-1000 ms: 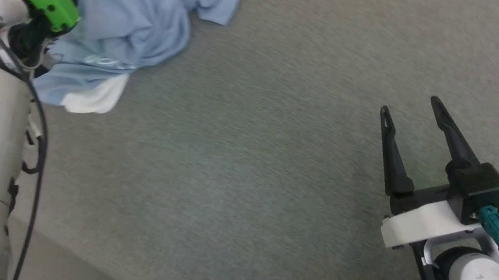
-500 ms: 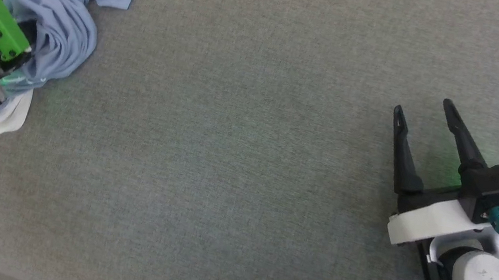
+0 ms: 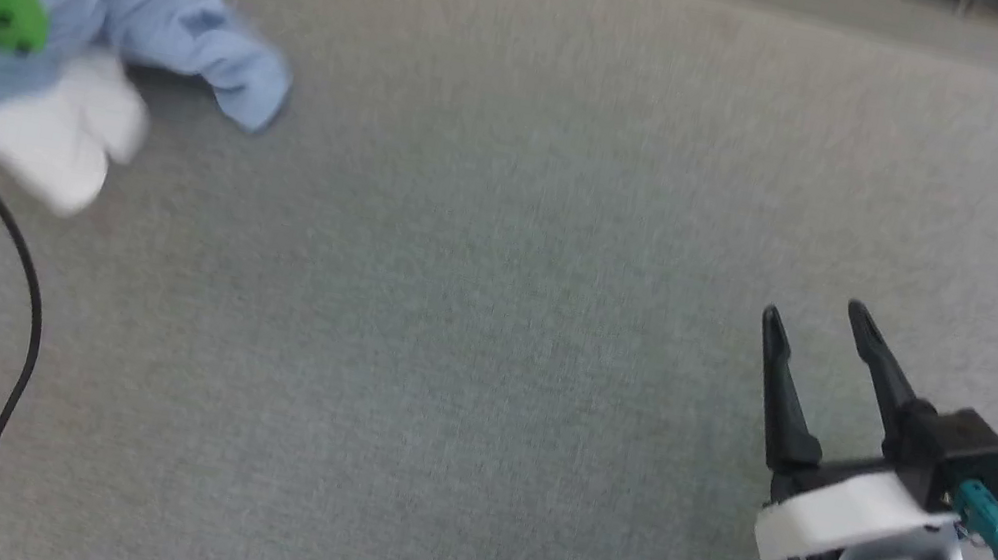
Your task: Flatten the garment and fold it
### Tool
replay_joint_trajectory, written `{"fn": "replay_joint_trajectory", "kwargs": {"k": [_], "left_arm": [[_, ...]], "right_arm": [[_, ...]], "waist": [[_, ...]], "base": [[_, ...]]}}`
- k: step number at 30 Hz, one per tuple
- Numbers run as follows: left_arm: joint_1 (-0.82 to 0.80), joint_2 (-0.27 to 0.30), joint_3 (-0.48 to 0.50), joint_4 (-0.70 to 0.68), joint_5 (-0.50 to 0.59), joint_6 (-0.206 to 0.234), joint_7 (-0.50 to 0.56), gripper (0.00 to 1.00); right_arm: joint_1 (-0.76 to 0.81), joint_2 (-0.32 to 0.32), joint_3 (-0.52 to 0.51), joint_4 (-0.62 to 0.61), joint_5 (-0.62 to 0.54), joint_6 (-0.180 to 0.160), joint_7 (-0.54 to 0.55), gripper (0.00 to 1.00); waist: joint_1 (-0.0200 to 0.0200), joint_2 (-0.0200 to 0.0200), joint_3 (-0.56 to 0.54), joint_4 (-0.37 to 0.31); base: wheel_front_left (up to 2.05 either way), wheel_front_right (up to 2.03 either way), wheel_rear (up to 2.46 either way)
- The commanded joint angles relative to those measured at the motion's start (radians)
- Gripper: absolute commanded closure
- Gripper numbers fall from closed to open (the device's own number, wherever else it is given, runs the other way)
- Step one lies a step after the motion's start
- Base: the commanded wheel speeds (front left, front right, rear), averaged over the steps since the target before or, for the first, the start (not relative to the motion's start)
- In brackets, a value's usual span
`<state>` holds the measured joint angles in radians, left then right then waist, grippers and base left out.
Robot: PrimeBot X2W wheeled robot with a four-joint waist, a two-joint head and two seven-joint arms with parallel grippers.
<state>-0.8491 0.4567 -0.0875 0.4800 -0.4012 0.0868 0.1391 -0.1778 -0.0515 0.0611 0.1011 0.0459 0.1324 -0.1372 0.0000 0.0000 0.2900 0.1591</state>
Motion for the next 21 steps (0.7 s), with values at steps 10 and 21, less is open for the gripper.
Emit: {"fn": "replay_joint_trajectory", "kwargs": {"k": [10,21], "left_arm": [[-0.15,-0.159,-0.135,-0.138,0.033,-0.058,-0.131,1.0],[-0.095,-0.355,-0.273,-0.124,-0.022,-0.096,-0.148,1.0]], "right_arm": [[0.071,0.001,-0.038,0.002,0.036,-0.002,-0.007,0.0],[0.077,0.001,-0.027,-0.019,0.043,-0.002,0.009,0.0]], "waist": [[0.0,0.0,-0.241,-0.118],[0.0,0.0,-0.234,-0.258]], "base": [[0.0,0.0,0.0],[0.0,0.0,0.0]]}}
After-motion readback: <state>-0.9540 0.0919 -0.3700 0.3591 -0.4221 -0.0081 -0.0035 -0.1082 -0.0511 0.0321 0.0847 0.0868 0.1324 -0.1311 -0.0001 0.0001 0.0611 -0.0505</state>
